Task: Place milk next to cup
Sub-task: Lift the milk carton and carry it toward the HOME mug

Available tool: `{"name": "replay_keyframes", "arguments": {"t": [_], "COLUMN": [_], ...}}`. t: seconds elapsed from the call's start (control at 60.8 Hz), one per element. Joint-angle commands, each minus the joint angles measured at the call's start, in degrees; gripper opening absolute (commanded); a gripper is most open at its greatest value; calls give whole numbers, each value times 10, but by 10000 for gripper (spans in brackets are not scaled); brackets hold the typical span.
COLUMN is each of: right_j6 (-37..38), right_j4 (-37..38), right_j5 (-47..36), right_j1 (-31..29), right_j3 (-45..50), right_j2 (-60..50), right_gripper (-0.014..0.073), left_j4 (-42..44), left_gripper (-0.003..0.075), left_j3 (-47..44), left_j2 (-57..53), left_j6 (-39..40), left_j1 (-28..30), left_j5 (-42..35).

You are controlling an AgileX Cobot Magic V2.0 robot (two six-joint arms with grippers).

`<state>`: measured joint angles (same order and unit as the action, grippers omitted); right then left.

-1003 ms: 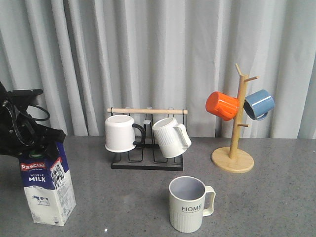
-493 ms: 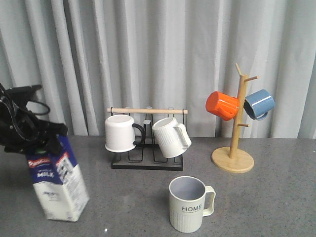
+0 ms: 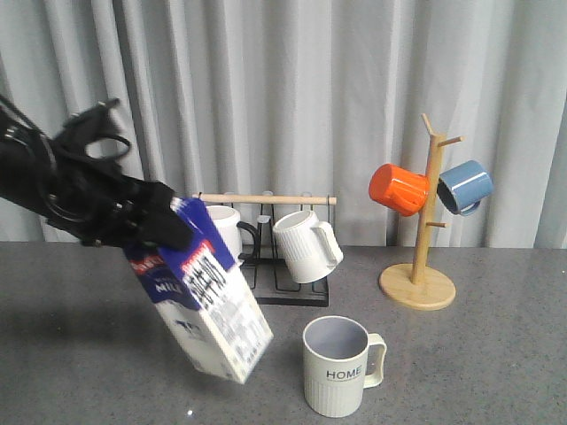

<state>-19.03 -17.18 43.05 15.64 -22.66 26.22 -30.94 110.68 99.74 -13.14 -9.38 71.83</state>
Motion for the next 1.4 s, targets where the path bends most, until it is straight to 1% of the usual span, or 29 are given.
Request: {"name": "replay_keyframes", "arguments": {"t": [0.0, 0.181, 0.362, 0.625, 0.756, 0.888, 0.986, 1.118, 1.233, 1.282, 1.381], "right_j6": [-3, -3, -3, -3, -3, -3, -3, -3, -3, -3, -3], "right_j4": [-8, -9, -10, -10, -10, -10, -10, -10, -10, -10, -10], "right_j5": [-33, -33, -33, -33, -33, -33, -33, -33, -33, -33, -33], "right_j1": [-1, -1, -1, -1, -1, -1, -1, -1, -1, -1, -1], "right_j3": [-14, -14, -14, -14, -14, -14, -14, -14, -14, -14, -14], "right_j2": [2, 2, 2, 2, 2, 2, 2, 2, 2, 2, 2], "right_gripper": [-5, -5, -5, -5, -5, -5, -5, -5, -5, -5, -5], "left_j4": [0, 48, 90, 100, 100, 100, 100, 100, 100, 100, 100], "left_gripper": [20, 20, 22, 29, 58, 127, 212, 353, 454, 489, 530], "left_j3": [17, 17, 17, 16, 16, 16, 16, 16, 16, 16, 16], "left_j2": [-15, 8, 29, 34, 34, 34, 34, 34, 33, 32, 32], "left_j6": [-2, 11, 11, 12, 11, 11, 11, 11, 11, 11, 12], "left_j1": [-33, -81, -113, -126, -126, -126, -126, -126, -126, -126, -126], "left_j5": [-18, -16, -16, -19, -18, -16, -14, -4, -3, -3, -3]}}
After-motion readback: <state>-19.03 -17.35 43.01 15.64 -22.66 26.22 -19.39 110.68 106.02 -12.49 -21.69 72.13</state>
